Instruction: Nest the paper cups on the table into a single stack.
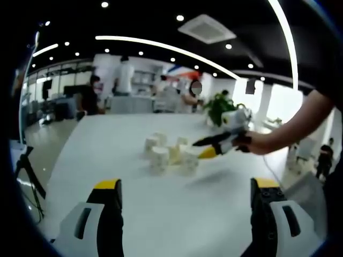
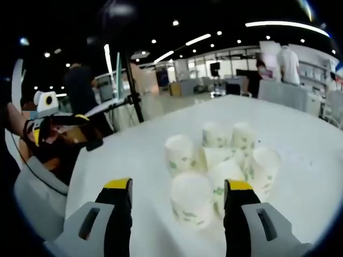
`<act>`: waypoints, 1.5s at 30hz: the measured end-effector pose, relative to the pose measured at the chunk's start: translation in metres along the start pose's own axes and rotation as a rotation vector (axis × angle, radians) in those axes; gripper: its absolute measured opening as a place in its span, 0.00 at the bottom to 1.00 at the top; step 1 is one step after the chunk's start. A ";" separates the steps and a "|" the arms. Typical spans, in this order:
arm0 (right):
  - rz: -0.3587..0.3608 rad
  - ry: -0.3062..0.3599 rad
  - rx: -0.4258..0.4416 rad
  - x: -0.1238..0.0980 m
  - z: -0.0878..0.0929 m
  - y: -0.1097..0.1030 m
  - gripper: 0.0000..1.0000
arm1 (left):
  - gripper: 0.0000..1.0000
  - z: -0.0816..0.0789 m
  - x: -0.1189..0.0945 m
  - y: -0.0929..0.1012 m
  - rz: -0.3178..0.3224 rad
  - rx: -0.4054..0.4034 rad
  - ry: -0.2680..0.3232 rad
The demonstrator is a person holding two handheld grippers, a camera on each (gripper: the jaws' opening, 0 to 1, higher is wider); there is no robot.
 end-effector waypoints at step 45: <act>-0.015 -0.074 -0.074 0.016 0.009 0.005 0.35 | 0.97 0.006 -0.010 -0.002 -0.030 -0.017 -0.005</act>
Point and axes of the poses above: the point that each gripper's makers call its tool centre point, and the gripper's own axes: x roughly forward along the fingers, y roughly to its right, z roughly out of its underside, the point moved 5 cm from there along -x, roughly backward along the fingers, and after that the axes turned 6 degrees about -y, right-handed, at the moved point
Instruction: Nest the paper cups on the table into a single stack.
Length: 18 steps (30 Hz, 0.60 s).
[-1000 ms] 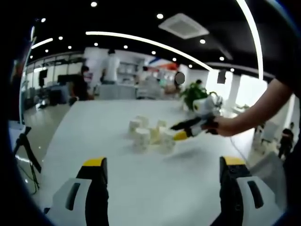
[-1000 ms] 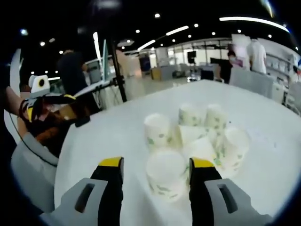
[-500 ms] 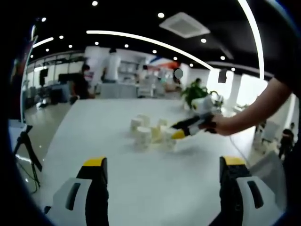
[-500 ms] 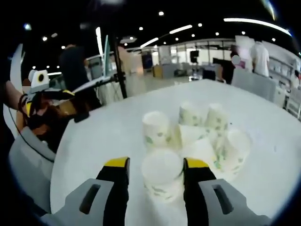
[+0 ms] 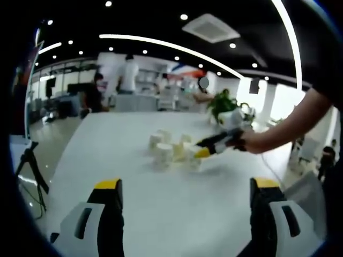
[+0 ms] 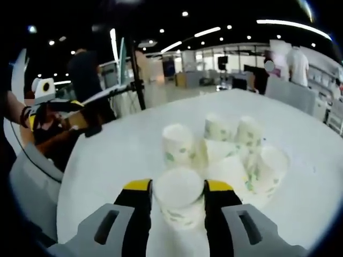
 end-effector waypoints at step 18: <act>0.011 -0.012 -0.011 -0.005 -0.003 -0.011 0.34 | 0.97 -0.008 -0.001 0.003 0.014 0.017 0.020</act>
Point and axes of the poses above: the point that each gripper's makers call its tool centre point, and the gripper's own axes: x roughly forward along the fingers, y roughly to its right, z roughly out of its underside, the point moved 5 cm from there along -x, roughly backward along the fingers, and after that the axes turned 6 degrees about -y, right-handed, at the moved point
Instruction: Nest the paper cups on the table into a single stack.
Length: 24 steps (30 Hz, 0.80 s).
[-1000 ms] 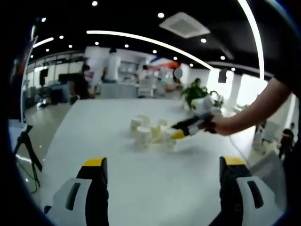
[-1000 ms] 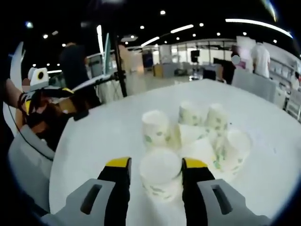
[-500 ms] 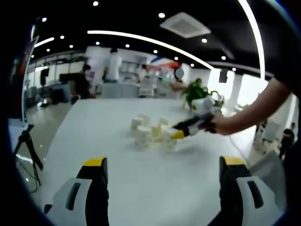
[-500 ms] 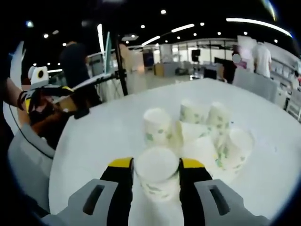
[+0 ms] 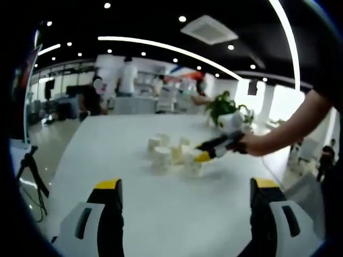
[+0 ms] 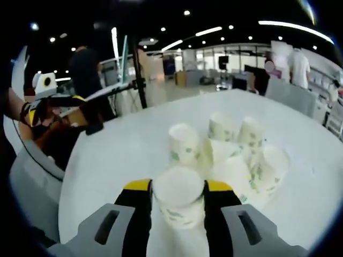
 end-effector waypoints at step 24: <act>0.067 0.069 0.037 -0.051 -0.006 -0.018 0.34 | 0.97 -0.011 0.007 0.016 0.078 0.036 0.005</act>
Point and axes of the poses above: the point that each gripper's makers call its tool centre point, and the gripper's own axes: x roughly forward along the fingers, y roughly to its right, z roughly out of its underside, the point moved 5 cm from there along -x, roughly backward along the fingers, and after that the axes turned 6 degrees about -y, right-handed, at the moved point
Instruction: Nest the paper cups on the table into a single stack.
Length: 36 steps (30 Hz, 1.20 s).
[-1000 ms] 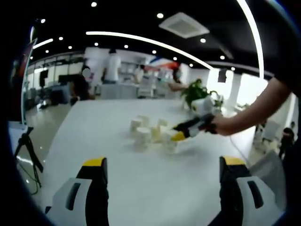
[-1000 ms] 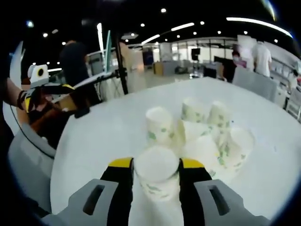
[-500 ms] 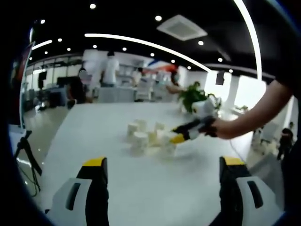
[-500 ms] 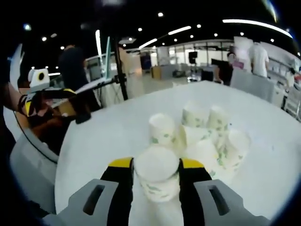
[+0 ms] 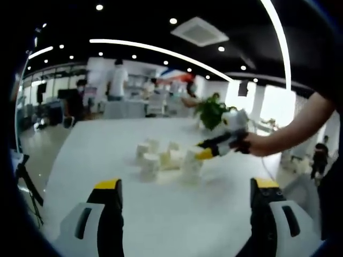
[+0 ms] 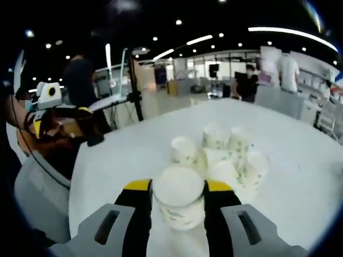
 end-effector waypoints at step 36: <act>0.024 0.225 -0.034 -0.096 -0.053 -0.079 0.34 | 0.98 0.009 0.018 0.031 0.140 0.041 -0.037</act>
Point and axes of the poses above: the point that each gripper's makers call its tool centre point, and the gripper's own axes: x roughly forward along the fingers, y roughly to its right, z roughly out of its underside, the point moved 5 cm from there along -x, roughly backward along the fingers, and after that the axes turned 6 degrees about -y, right-handed, at the moved point
